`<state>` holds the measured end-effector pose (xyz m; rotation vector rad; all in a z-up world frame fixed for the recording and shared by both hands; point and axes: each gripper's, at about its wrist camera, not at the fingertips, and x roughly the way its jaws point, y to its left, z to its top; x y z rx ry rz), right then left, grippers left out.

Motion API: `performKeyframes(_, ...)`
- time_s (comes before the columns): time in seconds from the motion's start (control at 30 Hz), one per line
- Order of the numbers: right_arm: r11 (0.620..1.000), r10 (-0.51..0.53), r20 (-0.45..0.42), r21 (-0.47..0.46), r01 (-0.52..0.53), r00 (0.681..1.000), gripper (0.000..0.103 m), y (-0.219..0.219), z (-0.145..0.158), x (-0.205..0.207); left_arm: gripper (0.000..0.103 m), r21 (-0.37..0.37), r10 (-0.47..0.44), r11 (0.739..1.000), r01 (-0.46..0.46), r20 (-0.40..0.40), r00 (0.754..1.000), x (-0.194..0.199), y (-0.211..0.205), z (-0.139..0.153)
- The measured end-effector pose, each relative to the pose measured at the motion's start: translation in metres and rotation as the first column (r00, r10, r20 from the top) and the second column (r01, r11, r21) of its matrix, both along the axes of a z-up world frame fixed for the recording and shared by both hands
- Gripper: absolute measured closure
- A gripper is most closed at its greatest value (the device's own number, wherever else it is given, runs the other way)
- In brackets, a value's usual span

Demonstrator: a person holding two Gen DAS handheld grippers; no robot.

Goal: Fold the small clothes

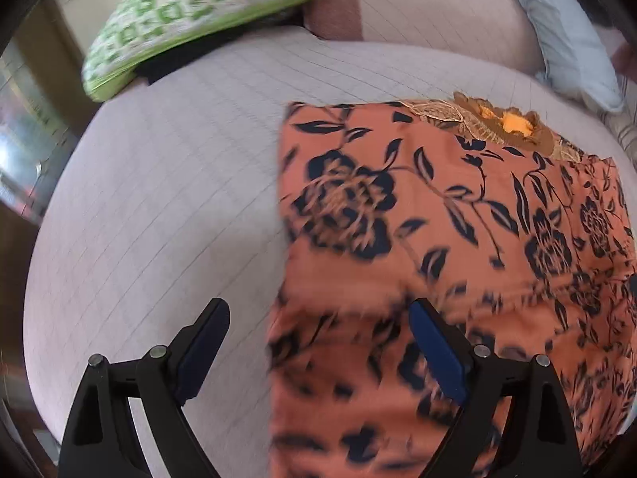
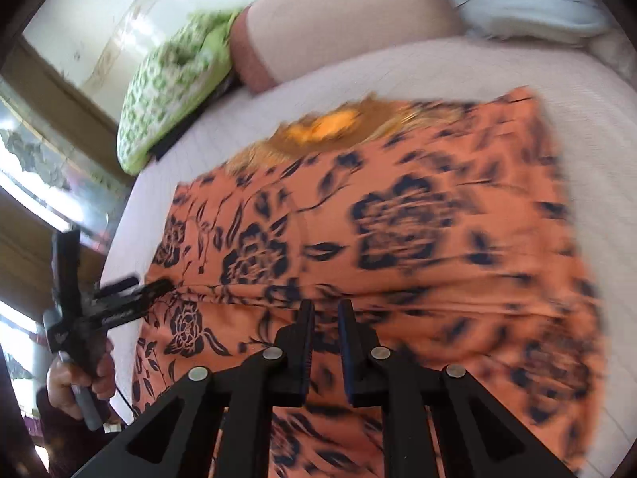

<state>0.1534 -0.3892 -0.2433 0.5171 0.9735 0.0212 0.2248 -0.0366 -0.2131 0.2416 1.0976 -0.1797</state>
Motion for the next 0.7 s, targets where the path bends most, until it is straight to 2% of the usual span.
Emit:
performKeyframes(0.13, 0.994, -0.108, 0.043, 0.02, 0.107, 0.993, 0.089, -0.032, 0.014, -0.054, 0.011, -0.025, 0.056, 0.998, -0.056, 0.018, 0.998, -0.042, 0.036, 0.005)
performKeyframes(0.33, 0.98, -0.194, 0.001, 0.048, 0.194, 0.981, 0.088, -0.062, 0.019, -0.121, 0.011, -0.095, 0.128, 0.987, -0.13, -0.027, 0.991, -0.097, 0.076, -0.006)
performKeyframes(0.4, 0.983, -0.177, -0.022, 0.05, 0.178, 0.984, 0.082, -0.063, 0.018, -0.139, 0.011, -0.109, 0.127, 0.986, -0.128, -0.013, 0.992, -0.111, 0.083, -0.003)
performKeyframes(0.5, 0.986, -0.149, -0.068, 0.066, 0.153, 0.987, 0.066, -0.057, 0.013, -0.16, 0.011, -0.093, 0.103, 0.99, -0.101, 0.012, 0.995, -0.144, 0.088, 0.001)
performKeyframes(0.53, 0.986, -0.149, -0.088, 0.061, 0.155, 0.985, 0.051, -0.056, 0.01, -0.167, 0.011, -0.086, 0.099, 0.992, -0.097, 0.013, 0.995, -0.151, 0.089, 0.0)
performKeyframes(0.57, 0.985, -0.156, -0.095, 0.059, 0.162, 0.983, 0.04, -0.056, 0.009, -0.176, 0.011, -0.084, 0.093, 0.992, -0.092, 0.004, 0.996, -0.159, 0.091, -0.001)
performKeyframes(0.7, 0.976, -0.202, -0.144, 0.052, 0.211, 0.969, 0.039, -0.059, 0.0, -0.204, 0.011, -0.107, 0.095, 0.989, -0.103, -0.073, 0.993, -0.18, 0.105, -0.012)
